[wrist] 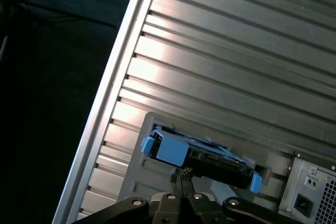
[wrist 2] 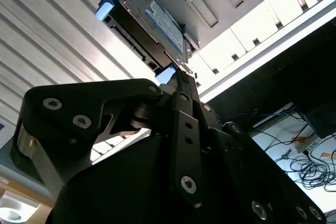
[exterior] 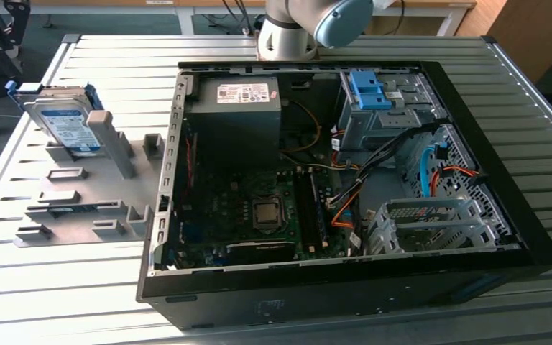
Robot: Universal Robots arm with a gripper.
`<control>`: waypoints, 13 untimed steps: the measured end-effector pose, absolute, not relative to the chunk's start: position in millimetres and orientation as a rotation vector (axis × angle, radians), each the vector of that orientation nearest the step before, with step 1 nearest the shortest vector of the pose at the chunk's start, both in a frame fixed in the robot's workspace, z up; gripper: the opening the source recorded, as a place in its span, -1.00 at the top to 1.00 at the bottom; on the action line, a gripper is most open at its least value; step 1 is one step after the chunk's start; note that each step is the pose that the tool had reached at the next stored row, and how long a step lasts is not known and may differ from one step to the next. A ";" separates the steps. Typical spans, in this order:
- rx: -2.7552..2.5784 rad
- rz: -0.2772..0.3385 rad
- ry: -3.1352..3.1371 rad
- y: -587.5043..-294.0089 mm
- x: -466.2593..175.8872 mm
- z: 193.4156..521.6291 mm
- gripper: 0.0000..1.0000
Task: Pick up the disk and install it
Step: 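Pick up the disk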
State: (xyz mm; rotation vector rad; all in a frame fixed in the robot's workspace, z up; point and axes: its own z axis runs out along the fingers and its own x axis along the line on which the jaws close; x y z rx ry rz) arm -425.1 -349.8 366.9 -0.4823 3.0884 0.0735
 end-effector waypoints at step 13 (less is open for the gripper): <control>-0.554 0.074 3.077 -349.8 -425.2 366.8 0.79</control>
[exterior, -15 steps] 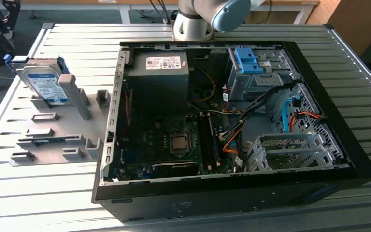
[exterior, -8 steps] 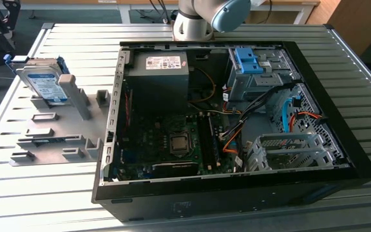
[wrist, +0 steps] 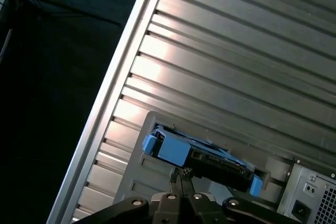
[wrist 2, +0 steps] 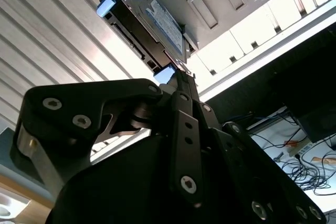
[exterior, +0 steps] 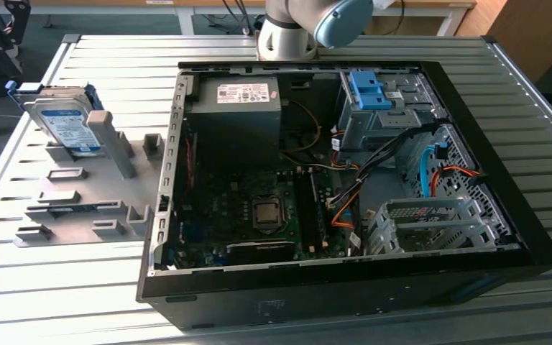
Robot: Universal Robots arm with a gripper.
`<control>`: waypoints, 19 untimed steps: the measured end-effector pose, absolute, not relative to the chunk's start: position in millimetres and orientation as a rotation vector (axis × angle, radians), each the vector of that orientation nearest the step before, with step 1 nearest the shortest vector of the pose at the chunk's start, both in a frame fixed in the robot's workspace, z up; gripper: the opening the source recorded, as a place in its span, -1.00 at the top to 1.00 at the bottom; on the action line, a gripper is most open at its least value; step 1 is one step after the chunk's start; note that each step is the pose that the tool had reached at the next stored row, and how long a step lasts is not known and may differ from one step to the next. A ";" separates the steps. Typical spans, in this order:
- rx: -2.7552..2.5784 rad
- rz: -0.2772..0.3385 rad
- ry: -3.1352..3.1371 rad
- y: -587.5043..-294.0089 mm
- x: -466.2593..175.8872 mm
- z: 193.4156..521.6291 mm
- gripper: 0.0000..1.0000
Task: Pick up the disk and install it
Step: 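Pick up the disk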
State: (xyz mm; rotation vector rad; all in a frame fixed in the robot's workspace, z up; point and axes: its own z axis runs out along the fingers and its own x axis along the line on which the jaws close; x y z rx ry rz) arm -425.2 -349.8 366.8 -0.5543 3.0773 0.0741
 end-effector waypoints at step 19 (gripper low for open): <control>-0.663 0.075 3.057 -349.8 -425.1 366.9 0.79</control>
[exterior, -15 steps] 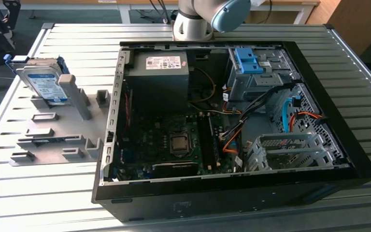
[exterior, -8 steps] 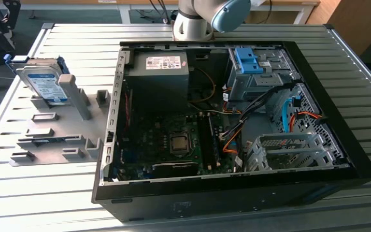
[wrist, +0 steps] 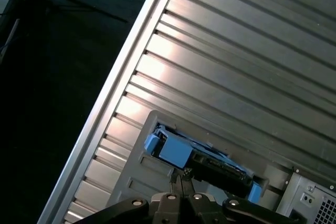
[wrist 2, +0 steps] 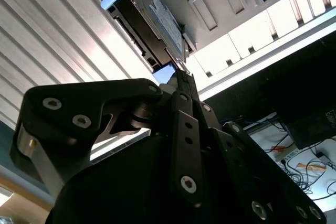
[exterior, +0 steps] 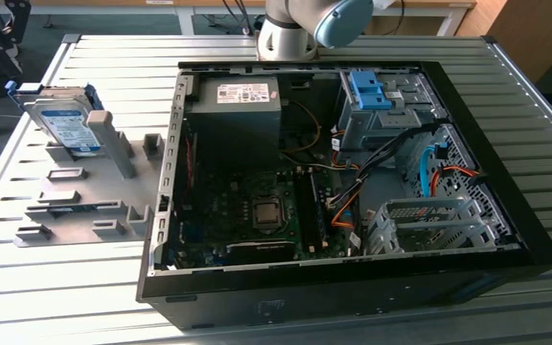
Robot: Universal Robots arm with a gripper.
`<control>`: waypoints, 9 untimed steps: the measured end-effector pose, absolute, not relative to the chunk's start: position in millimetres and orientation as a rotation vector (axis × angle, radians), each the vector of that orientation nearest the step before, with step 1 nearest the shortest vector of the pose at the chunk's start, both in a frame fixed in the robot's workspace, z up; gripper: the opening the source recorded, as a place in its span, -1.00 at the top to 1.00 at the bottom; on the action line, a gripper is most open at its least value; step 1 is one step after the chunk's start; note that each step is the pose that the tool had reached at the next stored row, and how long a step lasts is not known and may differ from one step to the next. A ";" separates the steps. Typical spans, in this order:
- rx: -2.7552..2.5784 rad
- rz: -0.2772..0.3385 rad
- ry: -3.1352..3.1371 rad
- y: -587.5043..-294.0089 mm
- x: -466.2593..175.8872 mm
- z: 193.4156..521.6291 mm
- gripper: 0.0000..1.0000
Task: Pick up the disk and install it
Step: 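Pick up the disk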
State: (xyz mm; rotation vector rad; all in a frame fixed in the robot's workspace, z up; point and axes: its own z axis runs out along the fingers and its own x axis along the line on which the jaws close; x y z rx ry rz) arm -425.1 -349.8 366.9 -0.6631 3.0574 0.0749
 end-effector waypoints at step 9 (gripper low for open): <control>-0.787 0.075 3.029 -349.8 -425.1 366.9 0.79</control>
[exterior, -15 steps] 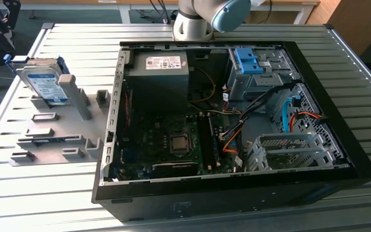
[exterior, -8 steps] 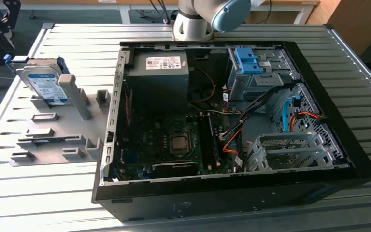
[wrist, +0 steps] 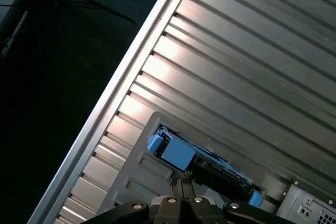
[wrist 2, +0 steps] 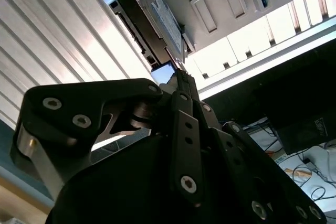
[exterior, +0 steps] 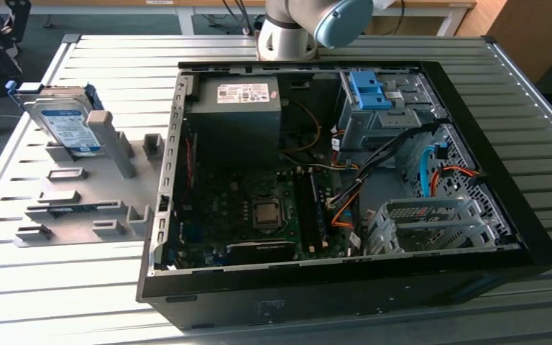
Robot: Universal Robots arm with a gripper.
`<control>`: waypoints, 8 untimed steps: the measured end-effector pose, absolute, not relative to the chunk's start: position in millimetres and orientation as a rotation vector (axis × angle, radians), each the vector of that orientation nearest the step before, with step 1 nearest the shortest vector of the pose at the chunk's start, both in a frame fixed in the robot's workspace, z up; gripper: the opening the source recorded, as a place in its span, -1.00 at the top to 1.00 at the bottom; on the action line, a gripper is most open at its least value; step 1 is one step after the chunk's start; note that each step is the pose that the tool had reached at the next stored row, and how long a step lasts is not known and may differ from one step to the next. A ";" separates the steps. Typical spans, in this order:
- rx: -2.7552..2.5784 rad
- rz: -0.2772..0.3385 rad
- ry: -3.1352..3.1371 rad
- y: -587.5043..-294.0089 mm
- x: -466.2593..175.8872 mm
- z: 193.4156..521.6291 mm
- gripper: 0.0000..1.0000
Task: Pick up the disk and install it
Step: 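Pick up the disk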
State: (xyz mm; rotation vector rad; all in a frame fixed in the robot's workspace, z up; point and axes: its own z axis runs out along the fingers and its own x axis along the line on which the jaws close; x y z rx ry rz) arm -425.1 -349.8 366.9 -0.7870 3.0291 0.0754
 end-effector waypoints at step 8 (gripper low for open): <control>-0.936 0.076 2.989 -349.8 -425.2 366.9 0.79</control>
